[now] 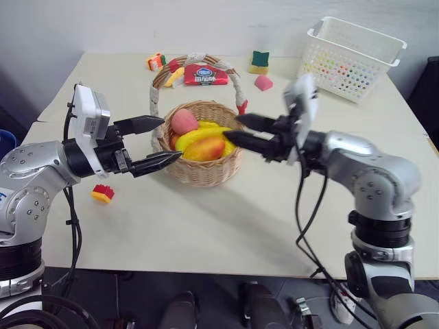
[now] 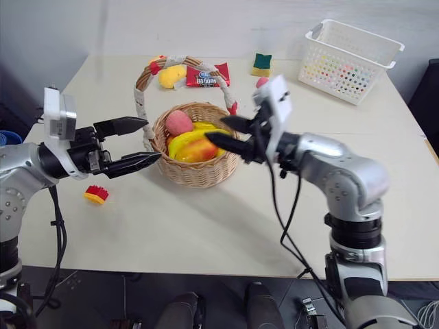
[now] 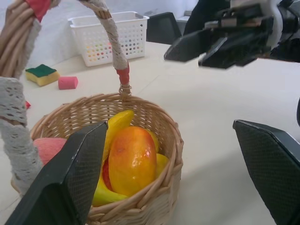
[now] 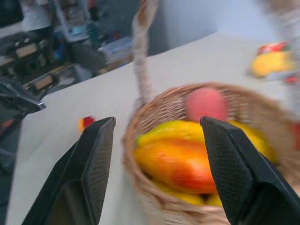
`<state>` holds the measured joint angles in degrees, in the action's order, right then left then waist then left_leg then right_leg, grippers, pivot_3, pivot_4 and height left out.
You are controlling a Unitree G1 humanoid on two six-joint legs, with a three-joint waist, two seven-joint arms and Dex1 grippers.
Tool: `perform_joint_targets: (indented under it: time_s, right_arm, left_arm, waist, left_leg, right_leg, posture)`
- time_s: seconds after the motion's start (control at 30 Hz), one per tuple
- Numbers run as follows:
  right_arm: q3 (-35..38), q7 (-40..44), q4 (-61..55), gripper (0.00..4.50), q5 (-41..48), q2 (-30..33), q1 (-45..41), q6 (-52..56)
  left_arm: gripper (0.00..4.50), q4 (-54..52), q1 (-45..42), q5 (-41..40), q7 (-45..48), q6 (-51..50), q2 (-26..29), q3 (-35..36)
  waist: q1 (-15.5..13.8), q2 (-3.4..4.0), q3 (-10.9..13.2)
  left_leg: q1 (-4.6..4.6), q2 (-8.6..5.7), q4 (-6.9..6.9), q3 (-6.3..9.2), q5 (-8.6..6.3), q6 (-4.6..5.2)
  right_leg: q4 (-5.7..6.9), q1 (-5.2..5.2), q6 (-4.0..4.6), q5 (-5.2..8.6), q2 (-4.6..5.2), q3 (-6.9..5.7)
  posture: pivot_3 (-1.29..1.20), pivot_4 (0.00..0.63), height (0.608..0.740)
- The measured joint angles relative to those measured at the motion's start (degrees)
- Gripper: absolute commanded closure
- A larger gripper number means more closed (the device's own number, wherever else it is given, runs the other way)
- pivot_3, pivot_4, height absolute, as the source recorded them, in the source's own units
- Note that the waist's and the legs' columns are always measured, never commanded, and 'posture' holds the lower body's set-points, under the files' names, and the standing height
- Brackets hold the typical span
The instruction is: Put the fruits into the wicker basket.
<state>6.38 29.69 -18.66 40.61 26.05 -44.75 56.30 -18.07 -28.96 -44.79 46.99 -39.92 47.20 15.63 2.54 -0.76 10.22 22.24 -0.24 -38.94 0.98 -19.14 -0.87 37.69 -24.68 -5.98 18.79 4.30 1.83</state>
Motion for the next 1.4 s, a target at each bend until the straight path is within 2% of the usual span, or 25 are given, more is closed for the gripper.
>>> perform_joint_targets:
  time_s: [0.17,0.33,0.53,0.63,0.73,0.83,0.87,0.97,1.1,1.2,1.3,1.4]
  right_arm:
    - [-2.0,-4.3,9.4,1.51,-7.5,-2.5,-4.0,-4.9]
    - [-7.3,-4.6,24.9,1.51,-15.3,-8.1,-10.1,-14.5]
    - [-8.3,-2.7,38.2,1.51,-19.2,-12.2,-16.2,-21.7]
    - [-8.4,-2.0,42.2,2.01,-21.0,-12.8,-17.5,-24.2]
    - [-8.4,-1.2,44.2,2.99,-21.9,-12.9,-17.5,-25.3]
    - [-8.4,-0.4,43.7,3.98,-22.6,-12.9,-17.1,-25.4]
    - [-8.2,0.0,42.9,4.15,-22.4,-12.9,-16.5,-25.2]
    - [-8.1,0.5,39.6,4.17,-22.2,-12.7,-14.5,-24.6]
    - [-5.4,0.5,28.1,4.17,-19.4,-10.2,-9.0,-21.9]
    - [-0.7,-0.2,16.2,4.17,-17.4,-3.8,-4.9,-18.8]
    - [5.8,-0.9,8.7,4.17,-16.9,4.8,0.3,-15.8]
    - [12.5,-1.7,5.0,4.17,-16.8,10.7,7.4,-12.6]
  left_arm:
    - [0.00,0.6,-1.5,0.2,-0.9,0.6,-1.7,-0.6]
    - [0.00,0.9,-3.4,0.8,-1.3,1.5,-2.2,-1.1]
    - [0.00,1.0,-3.3,1.5,-1.7,1.6,-2.1,-1.0]
    - [0.00,1.0,-3.2,1.5,-1.9,1.6,-2.1,-1.0]
    - [0.00,0.8,-2.6,1.5,-2.4,1.6,-2.1,-1.0]
    - [0.00,0.8,-2.6,1.5,-2.5,1.6,-2.1,-1.0]
    - [0.00,0.8,-2.6,1.5,-2.6,1.6,-2.1,-1.0]
    - [0.00,0.9,-2.7,1.5,-2.7,1.7,-2.4,-1.0]
    - [0.00,1.2,-4.2,1.6,-2.5,2.1,-3.8,-1.8]
    - [0.00,2.9,-6.1,1.8,-1.7,2.4,-5.5,-3.6]
    - [0.00,3.9,-7.5,1.9,-0.8,2.8,-7.1,-5.0]
    - [0.00,5.7,-9.1,2.3,0.4,3.4,-8.7,-6.5]
  waist:
    - [0.8,0.00,0.0]
    - [0.9,0.00,0.0]
    - [0.9,0.00,0.0]
    - [0.9,0.00,0.0]
    - [0.9,0.00,0.0]
    - [0.9,0.00,0.0]
    - [1.0,0.00,0.0]
    - [1.0,0.00,0.0]
    - [0.5,0.01,0.0]
    - [-0.5,0.00,0.0]
    - [-1.4,0.00,0.0]
    - [-1.7,0.00,0.0]
  left_leg:
    - [-0.04,0.05,0.02,-0.07,0.04,-0.06]
    - [-0.03,0.04,0.04,-0.05,0.05,-0.07]
    - [0.01,0.02,0.03,-0.02,0.04,-0.07]
    - [0.01,0.02,0.03,-0.01,0.04,-0.07]
    - [0.02,0.01,0.02,-0.02,0.04,-0.07]
    - [0.02,0.02,0.03,-0.01,0.04,-0.07]
    - [0.02,0.02,0.04,-0.02,0.04,-0.07]
    - [0.03,0.03,0.04,0.00,0.04,-0.08]
    - [0.18,-0.02,-0.04,0.02,0.04,-0.06]
    - [0.19,-0.07,-0.07,0.03,0.01,-0.02]
    - [0.17,-0.09,-0.07,0.06,-0.02,0.04]
    - [0.16,-0.11,-0.07,-0.03,-0.04,0.10]
  right_leg:
    - [0.13,-0.07,0.00,0.00,-0.12,0.07]
    - [0.11,-0.10,0.00,0.00,-0.13,0.05]
    - [0.07,-0.09,0.00,0.00,-0.08,0.01]
    - [0.07,-0.08,0.00,0.00,-0.07,0.00]
    - [0.07,-0.10,0.00,0.00,-0.06,0.01]
    - [0.07,-0.10,0.00,0.00,-0.07,0.00]
    - [0.07,-0.11,0.00,0.00,-0.07,0.00]
    - [0.08,-0.12,0.00,0.00,-0.07,-0.02]
    - [0.08,-0.21,-0.01,-0.01,-0.02,-0.05]
    - [0.05,-0.19,-0.01,-0.01,0.03,-0.08]
    - [-0.05,-0.05,-0.02,-0.01,0.04,-0.11]
    - [-0.10,-0.02,-0.08,-0.05,0.01,-0.04]
  posture:
    - [0.00,0.150,0.740]
    - [0.00,0.150,0.740]
    - [0.00,0.150,0.740]
    - [0.00,0.150,0.740]
    - [0.00,0.150,0.740]
    - [0.00,0.150,0.740]
    - [0.00,0.150,0.740]
    - [0.00,0.150,0.740]
    - [0.00,0.150,0.740]
    - [0.00,0.150,0.740]
    - [0.00,0.150,0.740]
    - [0.00,0.150,0.740]
